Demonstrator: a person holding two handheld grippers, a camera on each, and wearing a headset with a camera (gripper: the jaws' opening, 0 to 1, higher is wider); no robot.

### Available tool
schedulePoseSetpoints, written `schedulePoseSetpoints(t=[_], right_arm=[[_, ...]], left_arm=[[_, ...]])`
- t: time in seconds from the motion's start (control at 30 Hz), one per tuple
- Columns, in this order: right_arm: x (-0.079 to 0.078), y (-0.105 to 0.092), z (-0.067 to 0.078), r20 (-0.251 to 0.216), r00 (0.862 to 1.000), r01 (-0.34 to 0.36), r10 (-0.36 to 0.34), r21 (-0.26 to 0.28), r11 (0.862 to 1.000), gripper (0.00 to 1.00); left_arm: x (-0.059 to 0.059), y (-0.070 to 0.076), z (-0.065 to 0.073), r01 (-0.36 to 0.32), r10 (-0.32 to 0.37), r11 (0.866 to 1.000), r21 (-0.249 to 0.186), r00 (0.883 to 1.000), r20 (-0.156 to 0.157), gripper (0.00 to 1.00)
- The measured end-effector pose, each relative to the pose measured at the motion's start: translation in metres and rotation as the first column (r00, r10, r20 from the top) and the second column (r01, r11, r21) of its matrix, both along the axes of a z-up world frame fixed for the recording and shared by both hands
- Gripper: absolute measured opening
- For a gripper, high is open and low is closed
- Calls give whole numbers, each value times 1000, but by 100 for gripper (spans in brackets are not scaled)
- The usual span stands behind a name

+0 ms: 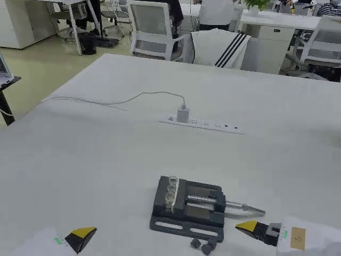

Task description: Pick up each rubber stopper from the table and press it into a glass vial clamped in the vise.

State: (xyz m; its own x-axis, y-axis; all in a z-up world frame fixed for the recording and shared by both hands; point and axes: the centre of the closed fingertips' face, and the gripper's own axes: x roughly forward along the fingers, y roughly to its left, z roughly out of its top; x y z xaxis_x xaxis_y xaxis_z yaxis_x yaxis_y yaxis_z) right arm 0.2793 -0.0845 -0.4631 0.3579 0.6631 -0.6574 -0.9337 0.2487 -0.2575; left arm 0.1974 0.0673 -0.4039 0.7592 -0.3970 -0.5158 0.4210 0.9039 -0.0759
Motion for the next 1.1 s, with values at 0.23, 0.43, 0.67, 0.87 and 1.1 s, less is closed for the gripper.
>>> schedulePoseSetpoints(t=[0.23,0.43,0.67,0.87,1.1], right_arm=[[5,8,-9,-3,1000,0,0,-8,1000,28],[5,14,-19,10,1000,-23,23,-42,999,23],[6,17,-21,28,999,-25,26,-49,998,18],[7,21,-22,49,998,-38,41,-59,998,12],[8,20,-21,64,997,-43,48,-64,997,10]], left_arm=[[-2,1,-3,-8,8,1000,-7,1000,-10,88],[-2,1,-5,-15,15,1000,-13,1000,-13,88],[-3,3,-6,-17,17,1000,-17,1000,-19,88],[-3,3,-7,-20,20,1000,-21,1000,-24,88],[-3,2,-8,-19,18,1000,-24,1000,-25,88]])
